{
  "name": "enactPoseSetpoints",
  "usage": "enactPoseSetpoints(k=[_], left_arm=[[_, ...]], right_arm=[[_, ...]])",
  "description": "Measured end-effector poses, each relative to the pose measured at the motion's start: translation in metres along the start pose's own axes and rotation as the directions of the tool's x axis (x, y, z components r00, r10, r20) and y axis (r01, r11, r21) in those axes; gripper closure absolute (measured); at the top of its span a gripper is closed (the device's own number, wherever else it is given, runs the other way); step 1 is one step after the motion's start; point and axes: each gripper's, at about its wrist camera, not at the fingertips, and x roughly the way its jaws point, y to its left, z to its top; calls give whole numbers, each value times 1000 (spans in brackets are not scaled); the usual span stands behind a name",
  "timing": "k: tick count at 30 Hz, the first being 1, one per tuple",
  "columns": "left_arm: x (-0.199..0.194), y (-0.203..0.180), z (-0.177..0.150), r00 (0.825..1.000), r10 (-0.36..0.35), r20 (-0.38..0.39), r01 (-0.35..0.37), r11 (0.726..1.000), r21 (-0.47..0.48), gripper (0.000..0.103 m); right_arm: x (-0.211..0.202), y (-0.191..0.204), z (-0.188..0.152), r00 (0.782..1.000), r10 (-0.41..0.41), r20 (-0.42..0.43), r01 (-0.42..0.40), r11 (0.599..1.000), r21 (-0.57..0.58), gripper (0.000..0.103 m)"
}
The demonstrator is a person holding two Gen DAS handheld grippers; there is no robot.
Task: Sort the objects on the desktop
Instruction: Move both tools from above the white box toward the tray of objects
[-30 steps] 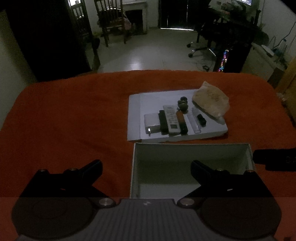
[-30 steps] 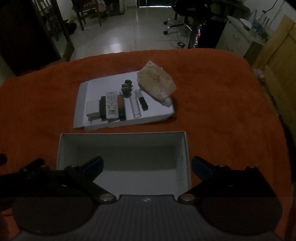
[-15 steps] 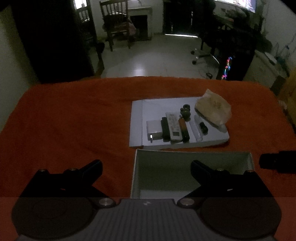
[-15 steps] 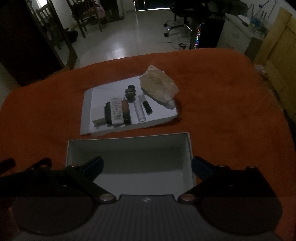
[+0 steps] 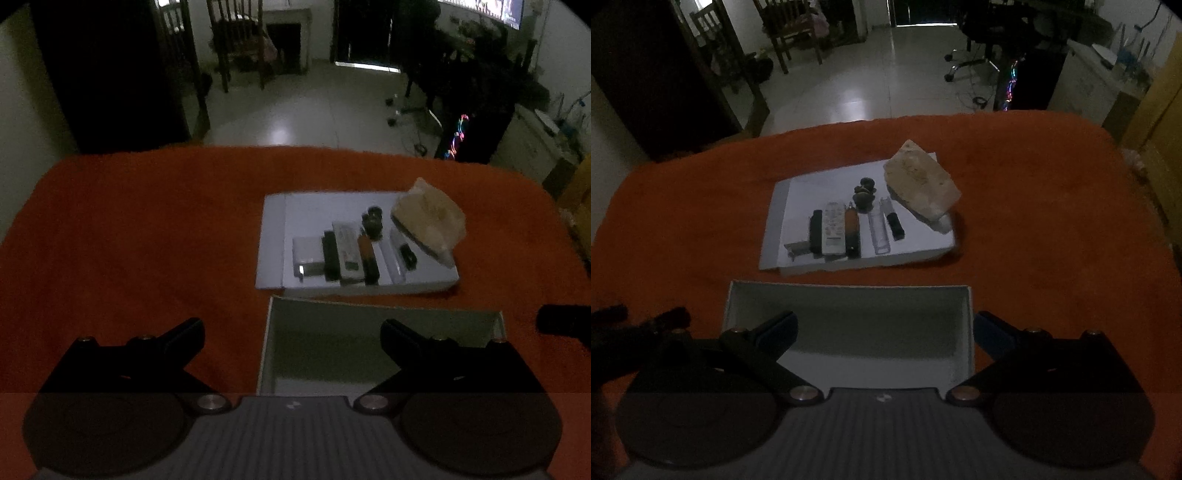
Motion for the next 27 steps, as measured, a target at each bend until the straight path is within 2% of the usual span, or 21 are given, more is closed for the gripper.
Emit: enactPoseSetpoints(k=[3, 5, 10, 14, 21, 25, 27], left_arm=[[13, -1, 10, 1000, 10, 3, -10, 1000, 27, 0], [22, 2, 18, 1000, 27, 15, -27, 1000, 10, 0], [37, 7, 30, 998, 32, 55, -31, 999, -6, 0], [51, 5, 41, 999, 0, 46, -1, 1000, 18, 0], [68, 5, 57, 998, -11, 66, 8, 999, 42, 0], [69, 2, 70, 994, -44, 96, 34, 994, 103, 0], [71, 2, 77, 992, -39, 121, 26, 994, 109, 0]], right_arm=[[0, 0, 8, 999, 3, 34, -2, 1000, -8, 0], [-1, -4, 14, 998, 2, 55, -2, 1000, 4, 0], [11, -4, 27, 998, 34, 59, -33, 999, -17, 0], [20, -4, 35, 995, 77, 56, -74, 996, -55, 0], [34, -14, 52, 993, 74, 94, -68, 996, -62, 0], [36, -19, 70, 988, 94, 122, -87, 994, -64, 0], [37, -18, 78, 984, 106, 143, -96, 993, -73, 0]])
